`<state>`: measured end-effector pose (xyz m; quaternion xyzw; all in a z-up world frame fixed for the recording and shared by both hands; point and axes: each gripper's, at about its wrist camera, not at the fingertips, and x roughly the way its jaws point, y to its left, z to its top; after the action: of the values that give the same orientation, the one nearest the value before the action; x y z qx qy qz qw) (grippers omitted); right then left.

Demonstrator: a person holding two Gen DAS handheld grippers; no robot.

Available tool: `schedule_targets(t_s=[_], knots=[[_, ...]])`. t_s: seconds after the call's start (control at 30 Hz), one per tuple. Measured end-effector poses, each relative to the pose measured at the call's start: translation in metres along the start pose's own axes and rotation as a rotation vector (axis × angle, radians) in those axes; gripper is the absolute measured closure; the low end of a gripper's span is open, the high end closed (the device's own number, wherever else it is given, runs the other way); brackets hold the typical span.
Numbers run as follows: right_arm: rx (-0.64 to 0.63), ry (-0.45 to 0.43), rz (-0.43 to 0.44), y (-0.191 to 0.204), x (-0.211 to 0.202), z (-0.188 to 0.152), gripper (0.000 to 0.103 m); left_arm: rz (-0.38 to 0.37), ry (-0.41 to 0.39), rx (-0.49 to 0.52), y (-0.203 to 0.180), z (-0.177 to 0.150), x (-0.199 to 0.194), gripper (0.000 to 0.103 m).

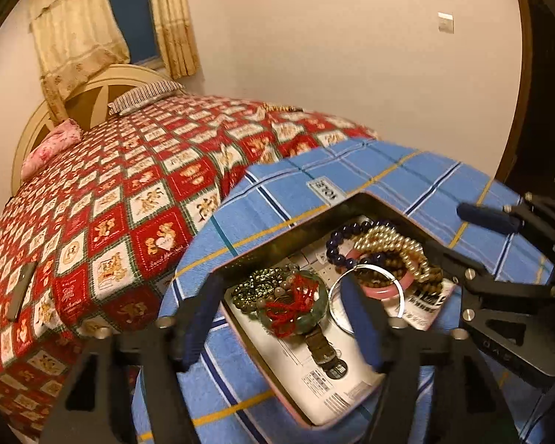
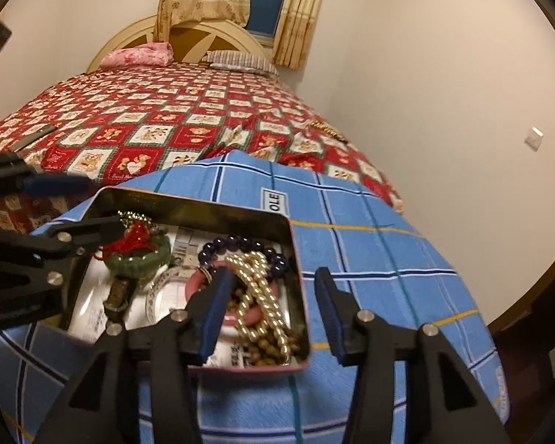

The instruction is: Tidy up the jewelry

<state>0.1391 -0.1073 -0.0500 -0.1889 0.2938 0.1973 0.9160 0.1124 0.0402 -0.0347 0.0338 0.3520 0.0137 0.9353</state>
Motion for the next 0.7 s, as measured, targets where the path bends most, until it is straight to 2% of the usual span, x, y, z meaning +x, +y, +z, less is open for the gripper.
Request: schedule_targets(t_s=[0.4,0.7], knots=[[0.038,-0.053,-0.012,-0.002,-0.039,-0.010,0.046,-0.001,-0.043,-0.046,0.000,-0.008,-0.038,0.034],[0.049,-0.071,-0.015,-0.004,-0.047,-0.008,0.044,0.004,-0.044,-0.031,-0.004,-0.006,-0.041,0.034]])
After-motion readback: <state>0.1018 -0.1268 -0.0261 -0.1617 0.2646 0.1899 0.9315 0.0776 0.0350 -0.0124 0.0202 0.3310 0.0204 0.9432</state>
